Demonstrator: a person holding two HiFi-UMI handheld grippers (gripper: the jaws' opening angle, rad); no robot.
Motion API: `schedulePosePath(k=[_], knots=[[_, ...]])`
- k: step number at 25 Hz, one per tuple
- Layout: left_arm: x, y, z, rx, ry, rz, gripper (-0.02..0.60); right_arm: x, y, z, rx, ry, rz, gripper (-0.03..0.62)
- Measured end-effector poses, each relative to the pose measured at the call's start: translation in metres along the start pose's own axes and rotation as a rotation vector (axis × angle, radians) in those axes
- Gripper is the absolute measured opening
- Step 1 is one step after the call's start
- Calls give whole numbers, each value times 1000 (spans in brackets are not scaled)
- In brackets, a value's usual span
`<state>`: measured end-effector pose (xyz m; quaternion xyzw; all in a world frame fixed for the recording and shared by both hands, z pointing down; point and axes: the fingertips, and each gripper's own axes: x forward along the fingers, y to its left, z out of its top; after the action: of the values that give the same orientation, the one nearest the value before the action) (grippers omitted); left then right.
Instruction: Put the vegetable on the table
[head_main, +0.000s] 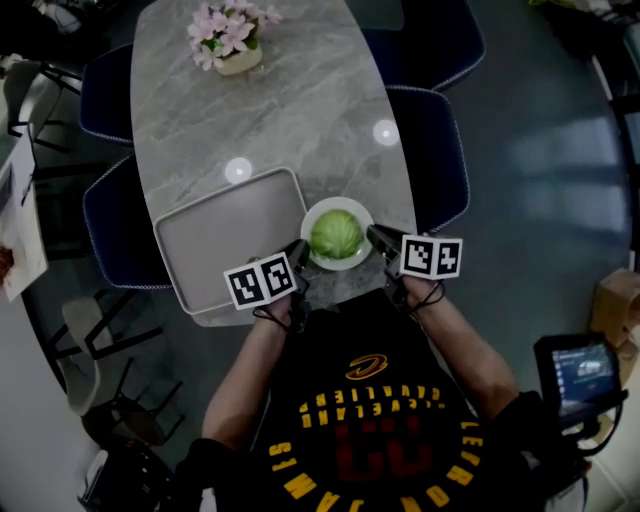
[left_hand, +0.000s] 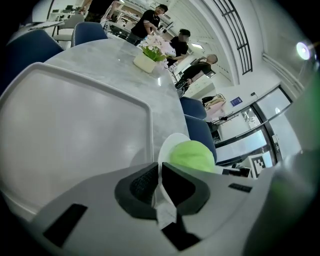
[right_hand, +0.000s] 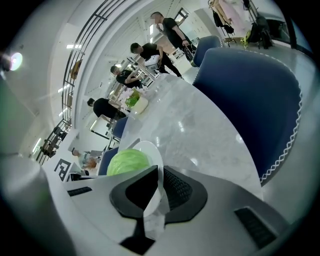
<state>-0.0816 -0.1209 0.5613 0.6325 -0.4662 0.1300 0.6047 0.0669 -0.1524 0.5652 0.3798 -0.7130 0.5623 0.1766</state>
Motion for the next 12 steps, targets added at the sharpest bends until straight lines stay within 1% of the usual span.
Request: schedulePosePath(k=[5,12], knots=[[25,-24,3,-1,-3,1,26,-11,-26,21,-9,5,-5,41],[51,-36,7,-16,-6,12,26,-11,-51,38,-7,17,-10,41]])
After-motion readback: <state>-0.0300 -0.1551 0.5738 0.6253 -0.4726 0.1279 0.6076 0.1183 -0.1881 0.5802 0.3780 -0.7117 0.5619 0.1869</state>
